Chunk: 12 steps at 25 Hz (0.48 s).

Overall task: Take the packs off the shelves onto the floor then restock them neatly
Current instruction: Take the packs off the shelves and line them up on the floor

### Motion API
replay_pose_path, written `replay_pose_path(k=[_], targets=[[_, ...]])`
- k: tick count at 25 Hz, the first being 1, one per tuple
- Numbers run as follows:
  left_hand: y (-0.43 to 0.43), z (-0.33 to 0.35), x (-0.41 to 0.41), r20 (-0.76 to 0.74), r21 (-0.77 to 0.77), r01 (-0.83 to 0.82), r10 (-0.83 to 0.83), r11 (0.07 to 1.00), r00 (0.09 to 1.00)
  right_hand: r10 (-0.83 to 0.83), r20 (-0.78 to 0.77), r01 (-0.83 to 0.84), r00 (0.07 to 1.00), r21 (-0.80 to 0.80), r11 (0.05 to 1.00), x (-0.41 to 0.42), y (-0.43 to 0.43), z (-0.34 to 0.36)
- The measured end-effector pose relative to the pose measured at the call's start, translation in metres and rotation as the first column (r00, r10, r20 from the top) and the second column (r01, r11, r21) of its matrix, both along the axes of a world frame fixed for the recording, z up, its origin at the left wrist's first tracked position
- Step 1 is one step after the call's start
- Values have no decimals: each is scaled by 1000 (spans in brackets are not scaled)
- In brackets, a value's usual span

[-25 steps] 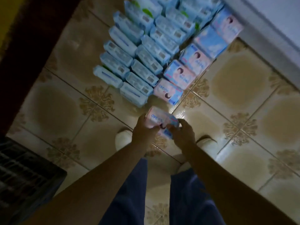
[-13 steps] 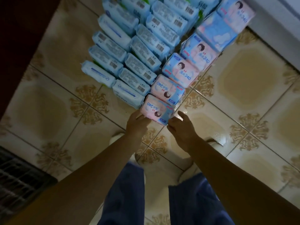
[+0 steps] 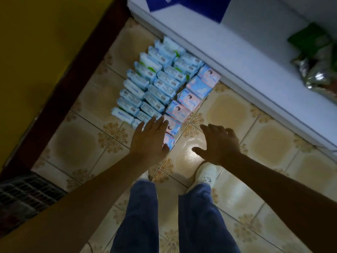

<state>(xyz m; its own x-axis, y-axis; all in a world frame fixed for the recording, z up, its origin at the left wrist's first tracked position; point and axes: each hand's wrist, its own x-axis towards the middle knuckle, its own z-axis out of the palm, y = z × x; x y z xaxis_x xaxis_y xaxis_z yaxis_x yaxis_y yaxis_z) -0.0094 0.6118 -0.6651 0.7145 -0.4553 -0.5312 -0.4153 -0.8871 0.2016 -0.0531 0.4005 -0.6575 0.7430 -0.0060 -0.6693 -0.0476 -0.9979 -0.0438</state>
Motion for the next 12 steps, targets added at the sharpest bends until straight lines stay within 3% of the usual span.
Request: replay_pose_path(k=[3,6,10,12], targets=[[-3,94,28,143,38,137,-141,990,980,134,62,-128,989,-91,987,33,-12,104],[-4,211,57,274,-23,186,-173,982,946,151,188,-127,970,-133,983,59,-13,231],[-20,368,92,499,-93,372,-280,923,820,235,363,-167,902,-207,964,69,-8,390],[-34,444,101,561,-86,436,-318,896,764,217,465,-111,858,-245,963,64,-10,463]])
